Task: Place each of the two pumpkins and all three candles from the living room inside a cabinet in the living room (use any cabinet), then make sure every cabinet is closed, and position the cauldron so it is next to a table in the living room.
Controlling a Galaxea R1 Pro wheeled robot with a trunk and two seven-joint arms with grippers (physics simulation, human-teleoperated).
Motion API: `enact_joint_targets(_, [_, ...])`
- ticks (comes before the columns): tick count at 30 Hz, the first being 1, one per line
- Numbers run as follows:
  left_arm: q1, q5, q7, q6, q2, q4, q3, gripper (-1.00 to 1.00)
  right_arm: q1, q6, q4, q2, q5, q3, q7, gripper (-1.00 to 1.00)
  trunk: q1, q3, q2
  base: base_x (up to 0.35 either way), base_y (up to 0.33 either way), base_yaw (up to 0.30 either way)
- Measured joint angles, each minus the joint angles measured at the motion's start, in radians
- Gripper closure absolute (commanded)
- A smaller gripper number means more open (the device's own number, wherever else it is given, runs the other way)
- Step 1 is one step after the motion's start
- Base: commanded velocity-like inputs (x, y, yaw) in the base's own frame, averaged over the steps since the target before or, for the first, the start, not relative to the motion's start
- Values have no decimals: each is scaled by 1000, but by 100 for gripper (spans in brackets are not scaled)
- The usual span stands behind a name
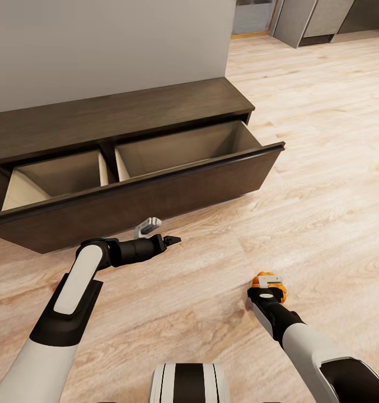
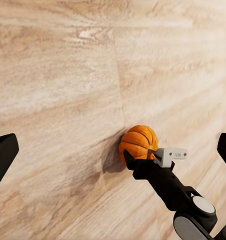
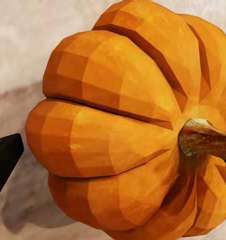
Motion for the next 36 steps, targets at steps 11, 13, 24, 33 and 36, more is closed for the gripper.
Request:
enact_joint_targets(11, [0, -4, 9, -1, 13, 16, -2, -100, 0, -14, 4, 0, -14, -1, 10, 100, -2, 23, 2, 0, 0, 0])
enact_joint_targets(13, [0, -6, 11, -2, 14, 35, -2, -100, 1, -17, -12, 0, -17, -1, 10, 100, -3, 31, 2, 0, 0, 0])
enact_joint_targets(24, [0, -9, 25, -6, 12, 169, -8, -100, 153, 297, -478, -1, -38, -6, 4, 100, -8, 73, 5, -6, 0, 0])
enact_joint_targets(33, [0, -29, 26, -6, 12, 235, -10, -100, 353, 605, -941, 9, -54, -77, -15, 100, -12, 108, 7, -281, 0, 0])
enact_joint_targets(36, [0, -60, 25, -6, 12, 279, -10, -100, 356, 612, -951, 10, -53, -78, -15, 100, -13, 120, 7, -338, 0, 0])
